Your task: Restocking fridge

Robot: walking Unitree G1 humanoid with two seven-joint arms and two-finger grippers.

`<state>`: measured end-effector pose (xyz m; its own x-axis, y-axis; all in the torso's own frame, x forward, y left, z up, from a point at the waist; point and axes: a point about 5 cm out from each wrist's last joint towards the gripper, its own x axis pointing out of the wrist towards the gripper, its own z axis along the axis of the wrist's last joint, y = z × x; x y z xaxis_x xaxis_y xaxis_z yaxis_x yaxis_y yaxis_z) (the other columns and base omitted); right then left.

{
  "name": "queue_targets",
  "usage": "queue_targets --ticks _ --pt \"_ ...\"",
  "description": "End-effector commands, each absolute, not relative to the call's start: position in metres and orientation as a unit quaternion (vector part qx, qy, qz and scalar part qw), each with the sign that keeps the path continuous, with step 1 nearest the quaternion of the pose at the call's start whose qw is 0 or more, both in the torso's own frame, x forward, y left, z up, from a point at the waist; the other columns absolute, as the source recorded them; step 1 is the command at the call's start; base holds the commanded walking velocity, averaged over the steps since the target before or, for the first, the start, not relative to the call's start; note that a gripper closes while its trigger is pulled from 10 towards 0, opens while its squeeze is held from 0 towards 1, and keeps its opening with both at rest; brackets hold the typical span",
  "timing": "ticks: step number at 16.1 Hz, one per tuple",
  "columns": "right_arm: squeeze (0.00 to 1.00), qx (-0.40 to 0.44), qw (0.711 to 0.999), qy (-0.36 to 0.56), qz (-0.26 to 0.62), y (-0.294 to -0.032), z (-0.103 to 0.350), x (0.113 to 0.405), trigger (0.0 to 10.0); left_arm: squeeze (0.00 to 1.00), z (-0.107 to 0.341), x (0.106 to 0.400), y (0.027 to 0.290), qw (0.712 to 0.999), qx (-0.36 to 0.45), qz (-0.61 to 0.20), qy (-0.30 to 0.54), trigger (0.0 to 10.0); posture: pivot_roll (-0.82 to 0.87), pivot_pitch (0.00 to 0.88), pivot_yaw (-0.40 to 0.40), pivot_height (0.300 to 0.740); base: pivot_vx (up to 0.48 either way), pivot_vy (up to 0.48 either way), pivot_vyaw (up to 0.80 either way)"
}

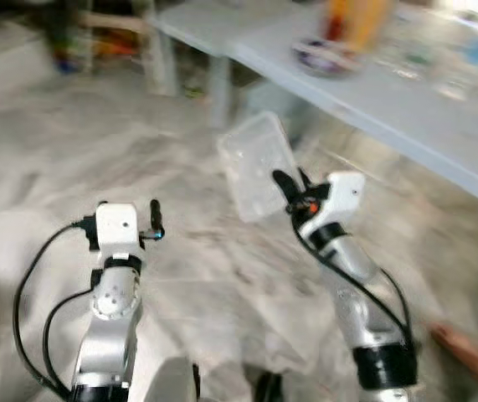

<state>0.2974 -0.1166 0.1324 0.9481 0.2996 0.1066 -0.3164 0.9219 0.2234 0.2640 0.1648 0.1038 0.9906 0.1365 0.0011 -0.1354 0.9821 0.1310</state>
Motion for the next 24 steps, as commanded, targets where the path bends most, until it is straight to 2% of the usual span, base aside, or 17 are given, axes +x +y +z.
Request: queue_targets --ticks 1,3,6,7,9,12,17,20,22,24 --pt "0.00 0.110 0.982 -0.039 0.146 -0.125 0.129 0.297 10.0 0.00 0.096 0.260 0.173 0.993 0.086 0.079 0.008 10.0 0.11 0.048 -0.035 0.740 0.000 0.000 0.66" --pt "0.00 0.093 0.986 -0.014 0.137 -0.138 0.113 0.290 10.0 0.00 0.081 0.250 0.184 0.990 0.096 0.100 0.030 10.0 0.10 0.002 -0.030 0.740 0.000 0.000 0.66" --pt "0.00 0.076 0.991 -0.004 0.109 -0.164 0.105 0.287 10.0 0.00 0.071 0.235 0.197 0.982 0.130 0.131 0.048 10.0 0.08 0.000 -0.016 0.740 0.000 0.000 0.66" --pt "0.00 0.066 0.994 -0.002 0.086 -0.176 0.099 0.291 10.0 0.00 0.059 0.215 0.210 0.976 0.154 0.142 0.063 10.0 0.09 0.000 -0.013 0.740 0.000 0.000 0.66" --pt "0.00 0.075 0.995 -0.009 0.069 -0.184 0.102 0.294 10.0 0.00 0.052 0.206 0.218 0.974 0.155 0.145 0.077 10.0 0.10 0.000 -0.012 0.740 0.000 0.000 0.66" --pt "0.00 0.072 0.994 -0.013 0.082 -0.180 0.104 0.293 10.0 0.00 0.055 0.216 0.212 0.973 0.183 0.130 0.061 10.0 0.09 0.000 -0.008 0.740 0.000 0.000 0.66" --pt "0.00 0.083 0.990 -0.010 0.118 -0.166 0.104 0.289 10.0 0.00 0.065 0.230 0.201 0.977 0.176 0.114 0.040 10.0 0.09 0.000 -0.001 0.740 0.000 0.000 0.66" --pt "0.00 0.069 0.980 -0.006 0.188 -0.155 0.111 0.291 10.0 0.00 0.067 0.235 0.185 0.980 0.167 0.103 0.037 10.0 0.08 0.000 0.007 0.740 0.000 0.000 0.66" --pt "0.00 0.044 0.980 -0.024 0.191 -0.164 0.125 0.296 10.0 0.00 0.067 0.234 0.190 0.979 0.166 0.116 0.040 10.0 0.08 0.000 0.002 0.740 0.000 0.000 0.66" --pt "0.00 0.059 0.984 -0.015 0.167 -0.176 0.125 0.293 10.0 0.00 0.059 0.221 0.201 0.984 0.122 0.116 0.061 10.0 0.09 0.000 -0.011 0.740 0.000 0.000 0.66"
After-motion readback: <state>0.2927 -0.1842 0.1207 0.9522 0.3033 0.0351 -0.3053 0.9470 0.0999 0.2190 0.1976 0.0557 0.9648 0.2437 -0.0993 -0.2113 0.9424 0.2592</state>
